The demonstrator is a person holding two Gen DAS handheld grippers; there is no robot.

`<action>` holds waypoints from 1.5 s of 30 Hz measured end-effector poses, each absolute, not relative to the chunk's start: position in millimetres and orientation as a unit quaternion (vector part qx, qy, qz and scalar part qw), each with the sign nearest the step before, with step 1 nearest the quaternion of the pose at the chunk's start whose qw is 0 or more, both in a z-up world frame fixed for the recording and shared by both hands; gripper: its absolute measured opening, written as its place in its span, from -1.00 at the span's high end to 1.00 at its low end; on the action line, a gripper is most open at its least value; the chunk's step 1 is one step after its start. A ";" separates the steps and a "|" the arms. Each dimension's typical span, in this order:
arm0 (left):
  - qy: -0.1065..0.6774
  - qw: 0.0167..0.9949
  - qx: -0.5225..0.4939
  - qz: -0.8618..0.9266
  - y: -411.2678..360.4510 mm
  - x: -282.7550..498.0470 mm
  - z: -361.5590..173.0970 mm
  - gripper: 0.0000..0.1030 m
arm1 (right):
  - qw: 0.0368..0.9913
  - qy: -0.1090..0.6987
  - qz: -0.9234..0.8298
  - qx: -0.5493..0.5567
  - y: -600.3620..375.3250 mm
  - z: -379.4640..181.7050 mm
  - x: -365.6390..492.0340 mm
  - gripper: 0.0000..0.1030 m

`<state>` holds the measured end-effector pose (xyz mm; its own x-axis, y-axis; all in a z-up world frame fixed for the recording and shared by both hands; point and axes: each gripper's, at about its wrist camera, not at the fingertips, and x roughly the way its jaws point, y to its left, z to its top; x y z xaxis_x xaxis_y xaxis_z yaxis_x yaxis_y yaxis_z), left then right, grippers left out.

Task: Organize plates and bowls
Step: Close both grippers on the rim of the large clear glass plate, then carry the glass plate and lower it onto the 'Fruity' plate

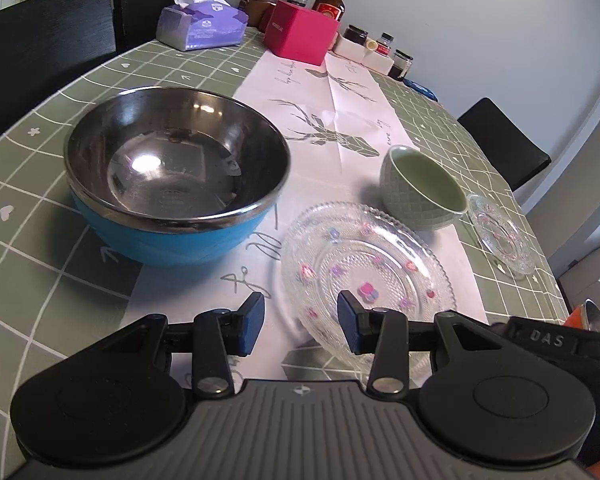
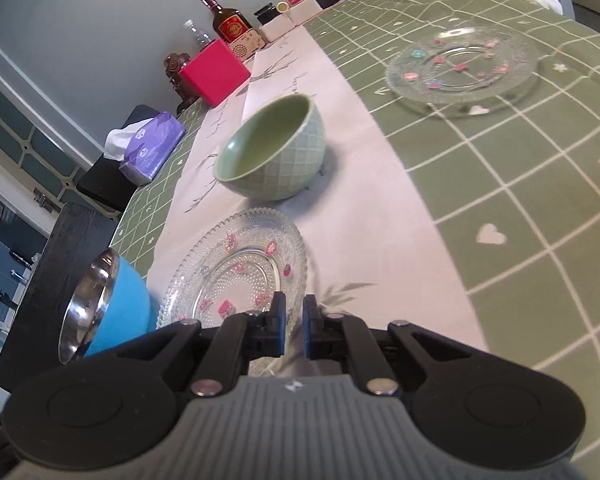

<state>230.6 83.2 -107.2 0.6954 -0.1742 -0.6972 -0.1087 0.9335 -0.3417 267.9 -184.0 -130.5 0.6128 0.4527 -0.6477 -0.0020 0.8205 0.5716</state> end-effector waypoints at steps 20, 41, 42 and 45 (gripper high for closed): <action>0.379 0.910 -0.164 -0.043 68.4 249.1 -118.2 0.59 | 0.879 0.400 0.125 0.228 -196.9 -130.1 266.1 0.80; 0.349 0.925 -0.141 -0.051 61.5 206.6 -93.9 0.71 | 0.888 0.378 0.129 0.228 -203.8 -112.0 237.1 0.83; 0.349 0.925 -0.143 -0.051 61.6 202.7 -92.8 0.71 | 0.888 0.377 0.130 0.227 -204.1 -110.8 234.6 0.83; 0.346 0.925 -0.147 -0.052 63.7 191.8 -89.1 0.71 | 0.887 0.377 0.132 0.230 -204.9 -108.1 225.1 0.83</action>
<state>191.8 63.7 -89.1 0.7548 -0.1970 -0.6257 -0.0061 0.9517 -0.3070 225.1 -204.9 -108.1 0.6807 0.4077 -0.6086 -0.0606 0.8593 0.5079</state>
